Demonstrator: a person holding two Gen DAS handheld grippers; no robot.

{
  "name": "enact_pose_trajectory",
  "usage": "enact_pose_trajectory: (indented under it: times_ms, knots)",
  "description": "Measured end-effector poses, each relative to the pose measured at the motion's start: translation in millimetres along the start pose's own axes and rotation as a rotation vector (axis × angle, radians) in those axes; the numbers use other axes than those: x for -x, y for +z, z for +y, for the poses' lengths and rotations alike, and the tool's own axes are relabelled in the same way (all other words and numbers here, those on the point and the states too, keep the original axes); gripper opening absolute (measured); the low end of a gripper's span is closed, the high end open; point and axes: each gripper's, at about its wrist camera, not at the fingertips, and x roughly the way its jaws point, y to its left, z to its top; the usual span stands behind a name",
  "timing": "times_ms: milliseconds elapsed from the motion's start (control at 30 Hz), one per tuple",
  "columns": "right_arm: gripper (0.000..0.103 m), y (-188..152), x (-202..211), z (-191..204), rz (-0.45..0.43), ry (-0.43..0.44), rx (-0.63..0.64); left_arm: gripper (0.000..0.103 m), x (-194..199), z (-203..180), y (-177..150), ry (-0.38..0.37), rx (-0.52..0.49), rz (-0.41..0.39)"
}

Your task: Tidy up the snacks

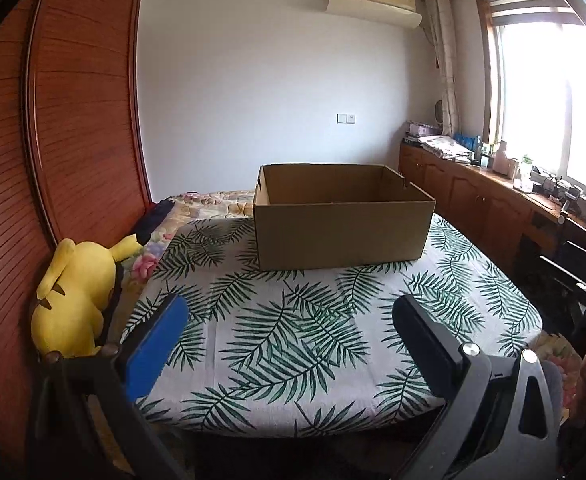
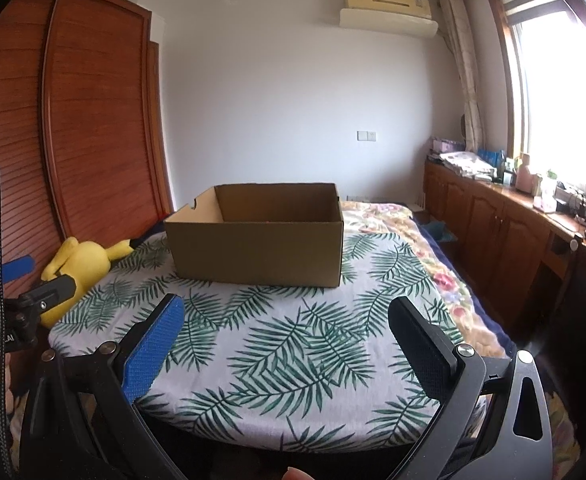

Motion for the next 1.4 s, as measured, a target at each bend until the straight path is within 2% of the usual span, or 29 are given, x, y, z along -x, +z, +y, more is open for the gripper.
enact_pose_trajectory:
  times_ms: [1400]
  knots:
    - [0.103, -5.9, -2.9, -2.6, -0.002, -0.011, -0.02, 0.103, -0.7, 0.9, -1.6, 0.001, -0.001, 0.001]
